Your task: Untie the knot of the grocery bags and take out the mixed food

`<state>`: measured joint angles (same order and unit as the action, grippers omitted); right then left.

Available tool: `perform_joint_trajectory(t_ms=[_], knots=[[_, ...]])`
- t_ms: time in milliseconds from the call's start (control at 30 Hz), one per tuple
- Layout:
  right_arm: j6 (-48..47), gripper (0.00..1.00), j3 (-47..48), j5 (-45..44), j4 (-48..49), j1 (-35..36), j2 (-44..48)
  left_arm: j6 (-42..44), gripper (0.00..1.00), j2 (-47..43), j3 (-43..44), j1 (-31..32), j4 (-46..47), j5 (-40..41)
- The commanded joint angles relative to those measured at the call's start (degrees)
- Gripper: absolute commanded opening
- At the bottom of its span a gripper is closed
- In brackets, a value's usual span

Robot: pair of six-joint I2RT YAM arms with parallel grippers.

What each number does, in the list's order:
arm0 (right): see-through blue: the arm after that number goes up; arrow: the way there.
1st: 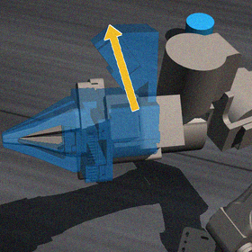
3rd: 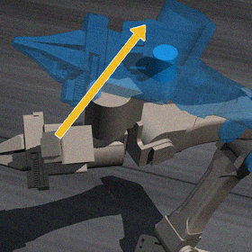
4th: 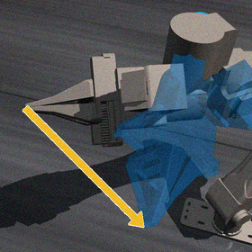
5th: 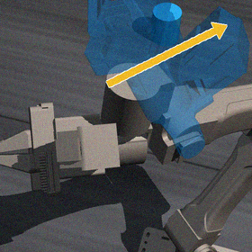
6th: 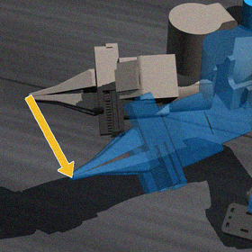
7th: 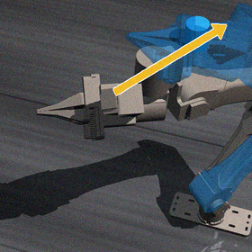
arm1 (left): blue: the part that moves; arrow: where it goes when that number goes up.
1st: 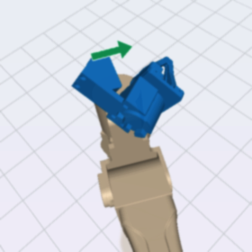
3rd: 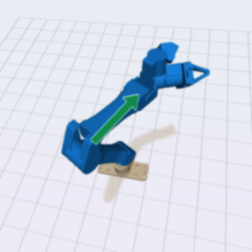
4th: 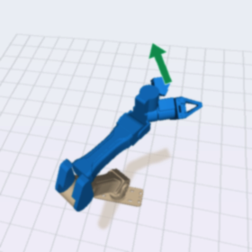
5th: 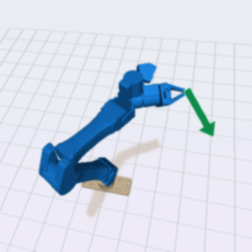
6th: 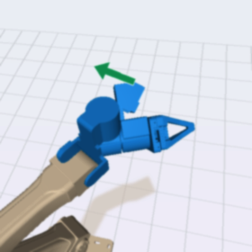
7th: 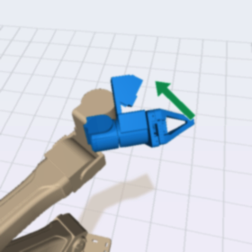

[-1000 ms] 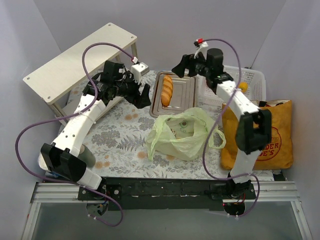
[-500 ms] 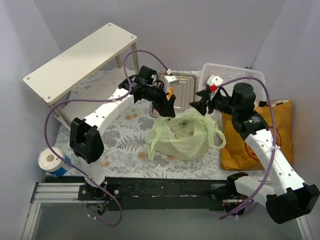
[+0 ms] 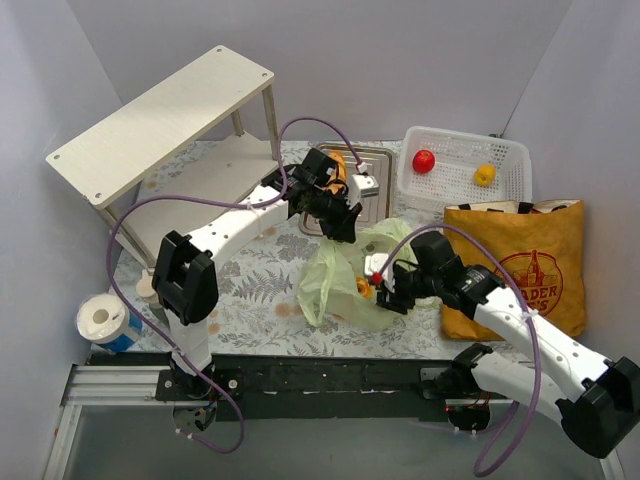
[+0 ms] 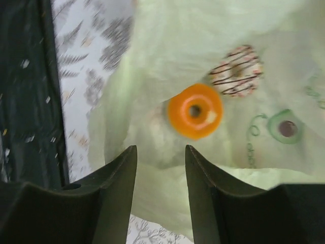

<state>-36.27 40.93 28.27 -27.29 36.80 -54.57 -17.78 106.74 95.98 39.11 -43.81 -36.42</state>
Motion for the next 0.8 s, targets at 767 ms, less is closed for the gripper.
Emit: perform_joint_trajectory(t_ms=[767], knots=[[-10.22,0.63,-2.25,-8.49,5.31,8.20,-3.09,-8.22,0.00,-17.71,-14.51,2.46,5.40,-2.69]])
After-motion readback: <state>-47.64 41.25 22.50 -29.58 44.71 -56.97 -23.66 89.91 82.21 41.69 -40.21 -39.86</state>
